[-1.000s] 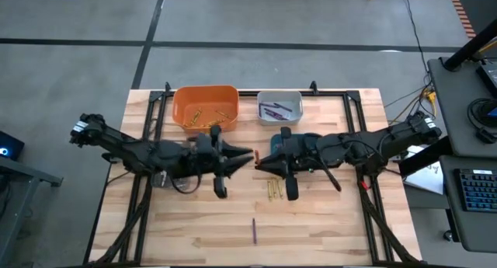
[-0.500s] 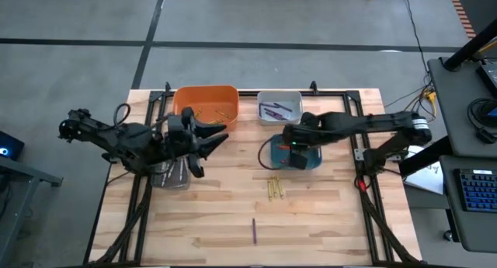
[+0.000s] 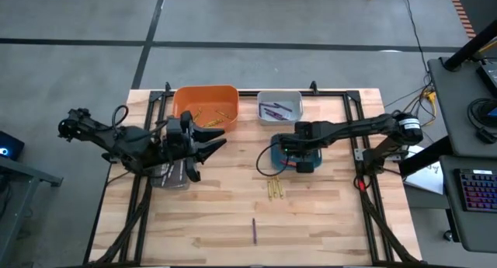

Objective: Sort crayons
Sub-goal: Put the orange crayon into the blue bin

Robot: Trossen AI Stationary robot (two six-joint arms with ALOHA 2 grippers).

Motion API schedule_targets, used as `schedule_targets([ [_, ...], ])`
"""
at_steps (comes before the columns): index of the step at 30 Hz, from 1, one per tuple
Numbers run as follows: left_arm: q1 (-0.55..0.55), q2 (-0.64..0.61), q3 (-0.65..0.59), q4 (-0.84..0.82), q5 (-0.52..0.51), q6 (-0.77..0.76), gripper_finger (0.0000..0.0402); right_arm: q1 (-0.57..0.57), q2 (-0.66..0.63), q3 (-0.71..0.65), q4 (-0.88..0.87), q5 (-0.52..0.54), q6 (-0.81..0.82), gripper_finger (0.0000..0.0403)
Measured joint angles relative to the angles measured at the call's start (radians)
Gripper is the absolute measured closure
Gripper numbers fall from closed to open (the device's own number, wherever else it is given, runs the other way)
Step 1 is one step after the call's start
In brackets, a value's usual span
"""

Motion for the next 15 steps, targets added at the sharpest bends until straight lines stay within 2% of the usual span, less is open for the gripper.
schedule_targets([
  [8,0.001,-0.001,0.0,-0.008,-0.018,0.0,0.029,-0.023,0.007,-0.145,0.223,-0.043,-0.02,0.039],
  [15,0.001,-0.001,0.0,-0.027,-0.116,0.002,0.029,-0.023,0.013,-0.19,0.258,-0.044,-0.023,0.039],
])
